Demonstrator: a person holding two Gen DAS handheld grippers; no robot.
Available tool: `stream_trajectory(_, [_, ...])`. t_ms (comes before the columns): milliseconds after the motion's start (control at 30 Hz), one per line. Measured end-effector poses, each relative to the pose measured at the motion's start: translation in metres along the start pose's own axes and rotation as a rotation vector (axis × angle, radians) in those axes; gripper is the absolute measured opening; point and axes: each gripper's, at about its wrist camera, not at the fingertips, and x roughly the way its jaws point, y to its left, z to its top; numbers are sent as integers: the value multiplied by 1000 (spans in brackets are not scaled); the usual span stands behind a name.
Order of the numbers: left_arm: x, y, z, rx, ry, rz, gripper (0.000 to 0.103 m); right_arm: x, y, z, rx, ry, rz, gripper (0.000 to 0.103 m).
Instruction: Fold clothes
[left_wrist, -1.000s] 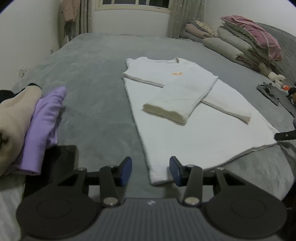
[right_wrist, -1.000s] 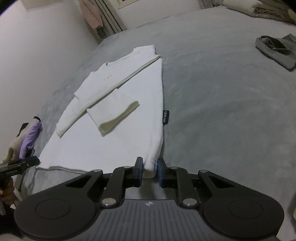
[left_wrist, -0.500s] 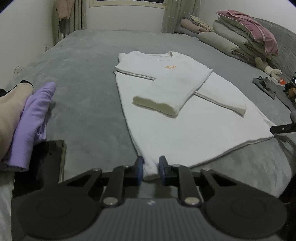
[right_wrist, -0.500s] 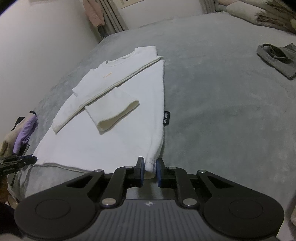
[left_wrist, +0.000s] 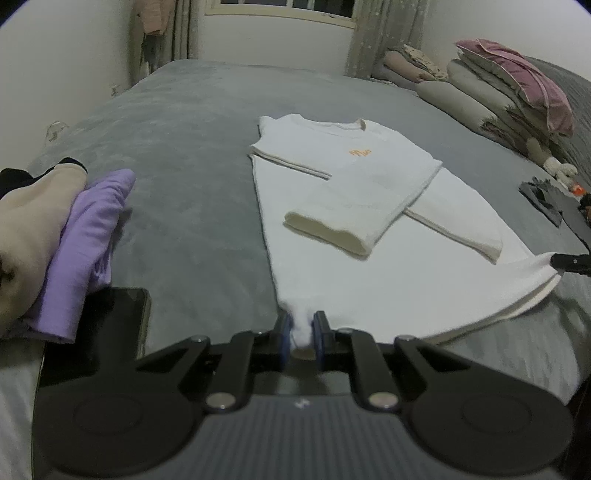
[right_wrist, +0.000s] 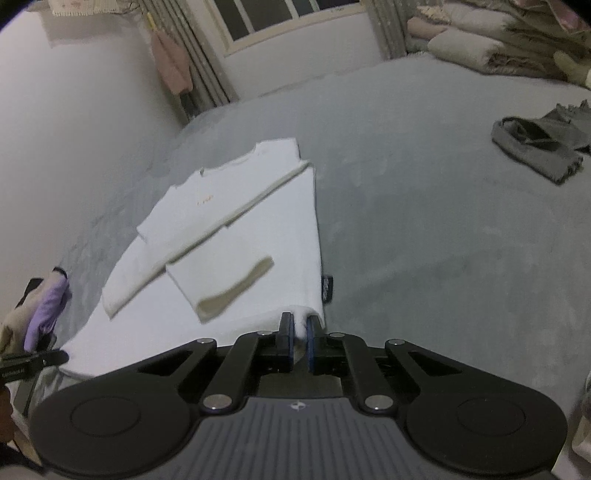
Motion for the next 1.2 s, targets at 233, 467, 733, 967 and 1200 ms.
stream_trajectory(233, [-6,7,24,-61,-53,-7,11,4,3,17,33,-52,-6,7])
stream_trajectory(467, [15,9,60,-100,-63,40,11,26,7,49,114,-71,-3,7])
stream_trajectory(733, [73,20,100,-157,-11,118,10,77,10,79,152,-35,-49,7])
stream_trajectory(967, [108,46,106,-214,47,145,11,109,1,86,153,-14,-80,8])
stream_trajectory(1200, [78,65,93,-265,0,33,35,89,1,94,-34,-72,-92,24])
